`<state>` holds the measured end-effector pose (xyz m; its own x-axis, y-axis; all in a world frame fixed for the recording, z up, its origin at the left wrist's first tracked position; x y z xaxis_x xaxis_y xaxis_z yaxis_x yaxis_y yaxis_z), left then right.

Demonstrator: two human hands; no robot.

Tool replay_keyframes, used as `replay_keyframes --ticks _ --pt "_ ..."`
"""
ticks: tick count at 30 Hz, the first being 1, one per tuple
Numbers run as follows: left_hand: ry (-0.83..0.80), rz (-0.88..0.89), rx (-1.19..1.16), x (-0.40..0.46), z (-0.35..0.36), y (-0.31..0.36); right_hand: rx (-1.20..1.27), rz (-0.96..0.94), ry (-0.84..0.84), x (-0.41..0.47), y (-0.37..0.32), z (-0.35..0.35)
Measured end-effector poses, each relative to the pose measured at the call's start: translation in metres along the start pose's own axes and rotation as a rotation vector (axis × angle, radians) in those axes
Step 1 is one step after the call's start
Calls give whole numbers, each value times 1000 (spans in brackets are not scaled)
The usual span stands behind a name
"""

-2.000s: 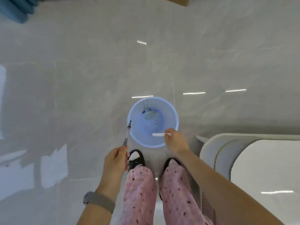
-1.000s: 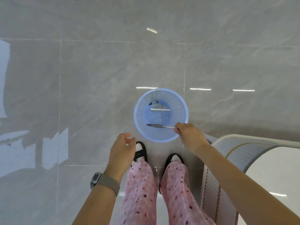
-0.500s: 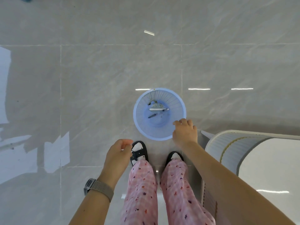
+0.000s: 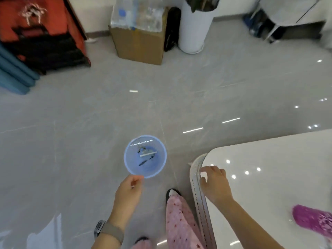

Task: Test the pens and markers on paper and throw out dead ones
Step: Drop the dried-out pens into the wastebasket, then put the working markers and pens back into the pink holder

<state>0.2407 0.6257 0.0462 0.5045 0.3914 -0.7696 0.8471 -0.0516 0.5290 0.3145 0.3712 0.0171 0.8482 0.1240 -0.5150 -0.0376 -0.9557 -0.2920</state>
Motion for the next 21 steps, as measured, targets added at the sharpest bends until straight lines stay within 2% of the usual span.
replay_keyframes --ticks 8,13,21 --pt "-232 225 343 -137 -5 -25 300 138 52 -176 -4 -16" --pt "-285 319 502 -208 -19 -46 467 219 136 -287 -4 -7" --pt "-484 458 676 -313 55 -53 732 390 309 -425 69 -5"
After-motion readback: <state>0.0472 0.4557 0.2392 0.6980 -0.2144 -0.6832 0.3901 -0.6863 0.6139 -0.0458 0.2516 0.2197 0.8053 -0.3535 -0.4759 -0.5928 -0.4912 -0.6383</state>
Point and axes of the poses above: each hand's wrist, its own x-axis towards the middle knuckle, its own z-axis out of the palm, y = z × x, the point moved 3 cm from there along x, towards the middle knuckle, and after that the axes turned 6 degrees about -z, right-handed, at the moved point
